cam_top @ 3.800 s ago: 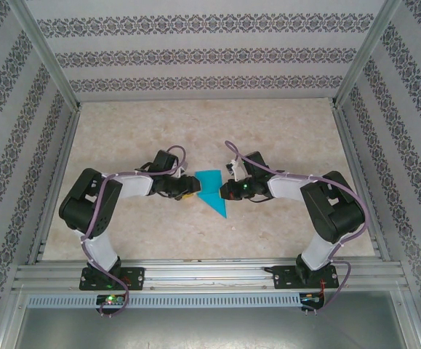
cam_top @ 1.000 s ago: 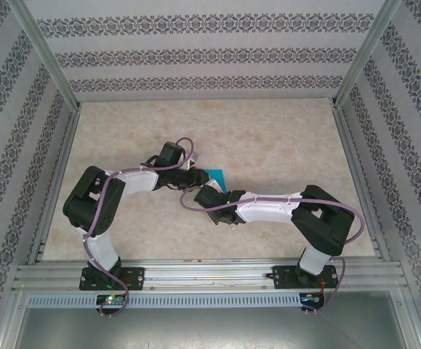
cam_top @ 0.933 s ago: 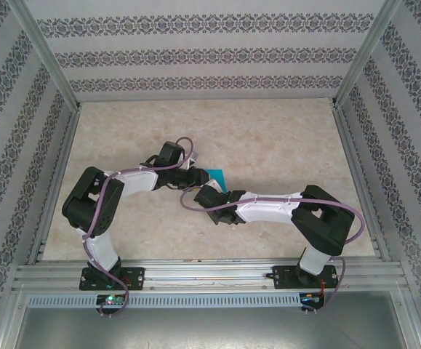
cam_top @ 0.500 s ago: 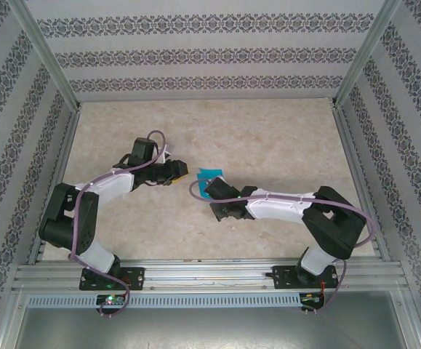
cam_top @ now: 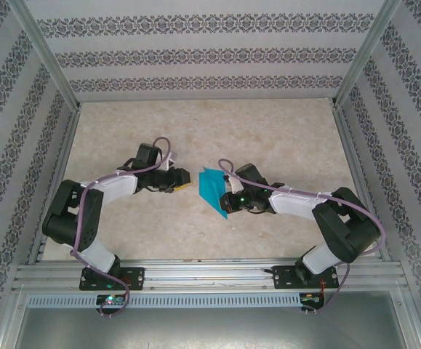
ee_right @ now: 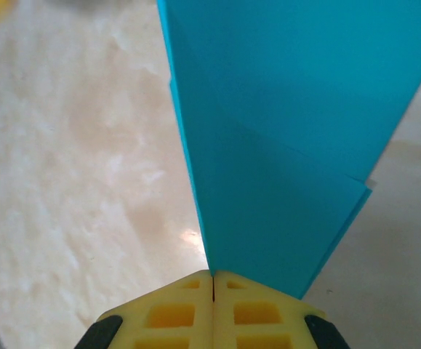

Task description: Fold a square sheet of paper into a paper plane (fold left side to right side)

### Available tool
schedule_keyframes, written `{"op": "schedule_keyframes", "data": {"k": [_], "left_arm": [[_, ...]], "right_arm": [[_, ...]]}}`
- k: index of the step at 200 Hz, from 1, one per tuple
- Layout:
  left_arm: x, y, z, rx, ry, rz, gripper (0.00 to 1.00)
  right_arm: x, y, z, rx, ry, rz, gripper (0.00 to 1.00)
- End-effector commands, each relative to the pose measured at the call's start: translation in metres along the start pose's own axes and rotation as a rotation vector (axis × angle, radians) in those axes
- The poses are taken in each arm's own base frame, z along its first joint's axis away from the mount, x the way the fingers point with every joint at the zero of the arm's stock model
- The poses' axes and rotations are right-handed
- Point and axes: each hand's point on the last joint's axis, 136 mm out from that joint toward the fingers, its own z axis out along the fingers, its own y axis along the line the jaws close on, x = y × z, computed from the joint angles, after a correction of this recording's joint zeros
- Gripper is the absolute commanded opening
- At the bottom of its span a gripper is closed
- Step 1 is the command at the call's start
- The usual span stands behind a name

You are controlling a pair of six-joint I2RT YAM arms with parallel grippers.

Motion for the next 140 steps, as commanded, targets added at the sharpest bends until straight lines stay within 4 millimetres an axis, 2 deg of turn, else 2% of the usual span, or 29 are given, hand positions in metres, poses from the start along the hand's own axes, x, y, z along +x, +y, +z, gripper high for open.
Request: {"op": "schedule_keyframes", "data": {"k": [1,69,140], "left_arm": [[-0.001,-0.016,0.013,0.043,0.02,0.043,0.4],[0.004,-0.033,0.054,0.063,0.073,0.072,0.41],[0.005,-0.022,0.073,0.008,0.098,0.066,0.41]], "right_arm": [[-0.002,0.018,-0.001,-0.158,-0.005,0.024,0.0],[-0.001,0.009,0.002,-0.222,0.005,0.078,0.0],[0.002,0.005,0.006,-0.237,0.012,0.102,0.0]]}}
